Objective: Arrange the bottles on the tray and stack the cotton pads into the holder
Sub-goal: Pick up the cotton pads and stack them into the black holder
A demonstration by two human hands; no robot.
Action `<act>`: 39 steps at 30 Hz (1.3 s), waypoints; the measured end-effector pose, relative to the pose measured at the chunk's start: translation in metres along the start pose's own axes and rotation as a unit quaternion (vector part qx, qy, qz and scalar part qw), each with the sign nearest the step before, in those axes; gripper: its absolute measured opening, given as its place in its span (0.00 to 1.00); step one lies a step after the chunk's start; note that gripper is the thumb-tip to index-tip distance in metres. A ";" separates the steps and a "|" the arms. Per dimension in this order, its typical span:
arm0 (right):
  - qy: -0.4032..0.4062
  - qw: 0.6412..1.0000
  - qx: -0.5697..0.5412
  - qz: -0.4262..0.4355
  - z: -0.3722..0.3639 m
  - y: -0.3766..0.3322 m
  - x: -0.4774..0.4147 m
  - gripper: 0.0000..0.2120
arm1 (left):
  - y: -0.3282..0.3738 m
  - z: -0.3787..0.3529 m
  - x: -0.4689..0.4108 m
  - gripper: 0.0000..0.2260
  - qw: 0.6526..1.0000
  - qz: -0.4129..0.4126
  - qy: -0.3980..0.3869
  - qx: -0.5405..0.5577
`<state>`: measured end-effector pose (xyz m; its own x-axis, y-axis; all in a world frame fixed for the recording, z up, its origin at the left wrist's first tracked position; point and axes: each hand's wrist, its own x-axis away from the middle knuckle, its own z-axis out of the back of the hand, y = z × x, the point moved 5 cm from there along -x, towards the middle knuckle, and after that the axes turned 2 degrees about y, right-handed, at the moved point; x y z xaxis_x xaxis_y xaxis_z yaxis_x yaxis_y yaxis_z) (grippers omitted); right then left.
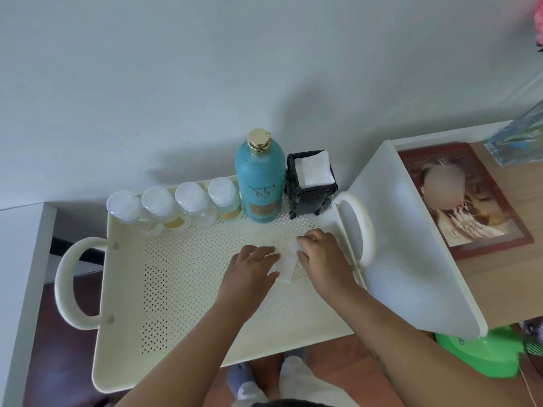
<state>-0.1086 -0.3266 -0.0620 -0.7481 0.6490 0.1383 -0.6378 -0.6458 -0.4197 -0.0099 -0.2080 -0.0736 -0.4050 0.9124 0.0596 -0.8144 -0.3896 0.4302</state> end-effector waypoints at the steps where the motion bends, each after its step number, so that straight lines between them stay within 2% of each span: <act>1: 0.002 1.000 0.003 -0.001 -0.002 0.001 -0.001 0.07 | 0.000 0.000 0.000 0.16 1.000 -0.005 0.001 -0.010; 8: 0.021 1.000 0.010 0.013 -0.007 0.000 -0.004 0.08 | 0.003 0.000 0.000 0.06 0.998 -0.041 0.026 -0.027; 14: 0.040 0.999 0.018 0.007 0.003 -0.003 0.002 0.10 | 0.004 0.006 0.003 0.06 0.998 -0.049 0.036 -0.031; 17: 0.084 0.996 -0.033 0.016 0.025 -0.014 0.009 0.10 | 0.003 0.016 0.004 0.06 0.998 -0.040 0.049 -0.009; 20: 0.160 0.984 -0.075 0.023 0.062 -0.028 0.016 0.07 | 0.003 0.031 0.006 0.06 0.996 -0.043 0.072 0.009; 23: 0.244 0.966 -0.083 0.035 0.105 -0.036 0.015 0.06 | 0.005 0.051 0.006 0.06 0.993 -0.045 0.103 0.032; 26: 0.291 0.953 -0.073 0.039 0.140 -0.037 -0.002 0.06 | 0.008 0.070 0.005 0.06 0.989 -0.042 0.129 0.050; 30: 0.290 0.955 -0.054 0.043 0.152 -0.036 -0.032 0.06 | 0.010 0.087 0.008 0.06 0.987 -0.033 0.146 0.065; 36: 0.197 0.978 0.053 0.038 0.129 -0.037 -0.064 0.08 | 0.011 0.097 0.015 0.07 0.985 -0.015 0.151 0.077; 39: 0.195 0.974 0.090 0.069 0.124 -0.035 -0.060 0.14 | 0.009 0.099 0.021 0.07 0.985 0.000 0.149 0.086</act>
<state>-0.0643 -0.3925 0.0560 -0.7253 0.6312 -0.2746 -0.5834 -0.7754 -0.2415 0.0150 -0.1798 0.0205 -0.5307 0.8245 -0.1963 -0.7423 -0.3403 0.5772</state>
